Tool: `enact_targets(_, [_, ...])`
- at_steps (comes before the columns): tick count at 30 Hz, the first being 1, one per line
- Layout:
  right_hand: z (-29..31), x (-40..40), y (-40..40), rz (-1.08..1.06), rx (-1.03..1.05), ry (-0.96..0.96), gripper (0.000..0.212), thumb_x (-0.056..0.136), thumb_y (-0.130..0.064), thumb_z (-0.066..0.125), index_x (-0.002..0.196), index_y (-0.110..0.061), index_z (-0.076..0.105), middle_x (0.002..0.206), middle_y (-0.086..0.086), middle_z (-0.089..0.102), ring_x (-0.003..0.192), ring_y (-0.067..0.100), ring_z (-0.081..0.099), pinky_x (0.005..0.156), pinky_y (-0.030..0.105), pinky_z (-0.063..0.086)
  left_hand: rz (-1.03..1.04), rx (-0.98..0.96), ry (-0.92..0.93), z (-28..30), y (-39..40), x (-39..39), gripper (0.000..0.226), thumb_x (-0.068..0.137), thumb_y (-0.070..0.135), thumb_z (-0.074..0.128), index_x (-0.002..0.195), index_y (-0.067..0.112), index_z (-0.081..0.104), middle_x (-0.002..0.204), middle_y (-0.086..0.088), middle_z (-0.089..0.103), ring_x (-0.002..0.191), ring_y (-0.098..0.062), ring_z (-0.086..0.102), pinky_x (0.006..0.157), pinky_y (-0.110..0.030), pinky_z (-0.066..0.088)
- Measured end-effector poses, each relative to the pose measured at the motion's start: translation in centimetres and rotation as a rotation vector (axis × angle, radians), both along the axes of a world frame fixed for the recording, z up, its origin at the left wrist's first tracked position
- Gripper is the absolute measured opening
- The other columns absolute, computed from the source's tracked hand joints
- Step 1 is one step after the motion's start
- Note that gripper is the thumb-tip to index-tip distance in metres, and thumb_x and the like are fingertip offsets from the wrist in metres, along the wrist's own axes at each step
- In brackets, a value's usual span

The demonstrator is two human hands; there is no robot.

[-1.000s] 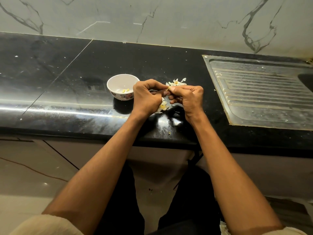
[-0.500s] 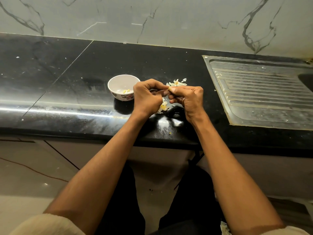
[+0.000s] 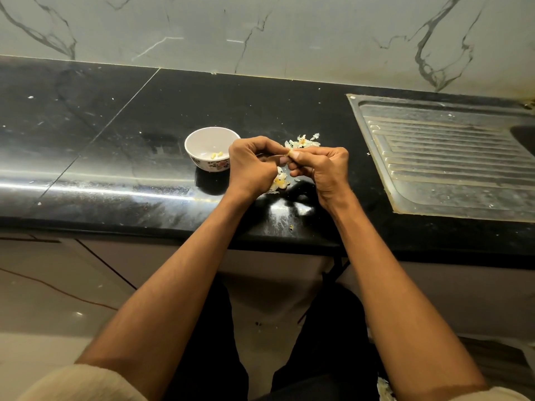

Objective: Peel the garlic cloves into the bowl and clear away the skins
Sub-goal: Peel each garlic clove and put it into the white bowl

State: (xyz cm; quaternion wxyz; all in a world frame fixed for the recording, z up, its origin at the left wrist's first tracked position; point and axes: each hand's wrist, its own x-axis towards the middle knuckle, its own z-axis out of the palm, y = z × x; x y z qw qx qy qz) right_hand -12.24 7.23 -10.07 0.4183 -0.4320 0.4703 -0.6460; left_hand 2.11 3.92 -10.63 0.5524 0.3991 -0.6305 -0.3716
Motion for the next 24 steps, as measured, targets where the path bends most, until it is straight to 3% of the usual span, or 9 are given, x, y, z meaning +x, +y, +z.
enact_targets(5, [0.14, -0.11, 0.18, 0.037, -0.010, 0.014, 0.012, 0.086, 0.007, 0.068, 0.089, 0.018, 0.073, 0.077, 0.022, 0.074, 0.060, 0.020, 0.064, 0.058, 0.027, 0.056, -0.013, 0.033, 0.037, 0.13, 0.06, 0.07, 0.030, 0.074, -0.022, 0.072, 0.080, 0.007, 0.077, 0.075, 0.003, 0.074, 0.070, -0.004, 0.073, 0.068, -0.016, 0.055])
enact_targets(10, [0.00, -0.14, 0.08, 0.030, -0.024, 0.023, 0.012, 0.086, 0.010, 0.068, 0.092, 0.020, 0.072, 0.077, 0.024, 0.073, 0.058, 0.019, 0.064, 0.056, 0.026, 0.056, -0.021, 0.049, 0.053, 0.01, -0.13, 0.25, 0.024, 0.074, -0.015, 0.079, 0.079, 0.009, 0.078, 0.076, -0.001, 0.076, 0.072, -0.010, 0.074, 0.071, -0.025, 0.060])
enact_targets(18, [-0.31, -0.13, 0.24, -0.005, -0.061, 0.119, 0.009, 0.088, 0.013, 0.068, 0.093, 0.018, 0.073, 0.079, 0.028, 0.074, 0.057, 0.019, 0.066, 0.055, 0.025, 0.056, -0.042, 0.066, 0.032, 0.06, -0.16, 0.34, 0.024, 0.074, -0.014, 0.078, 0.077, 0.010, 0.077, 0.074, 0.001, 0.075, 0.069, -0.006, 0.072, 0.068, -0.022, 0.057])
enact_targets(24, [-0.46, -0.05, 0.15, -0.050, -0.055, 0.172, 0.008, 0.088, 0.013, 0.069, 0.088, 0.010, 0.076, 0.071, 0.017, 0.075, 0.056, 0.018, 0.068, 0.055, 0.027, 0.058, -0.053, 0.041, 0.006, 0.13, 0.01, 0.18, 0.026, 0.072, -0.019, 0.074, 0.076, 0.007, 0.077, 0.073, 0.000, 0.073, 0.068, -0.004, 0.071, 0.066, -0.019, 0.055])
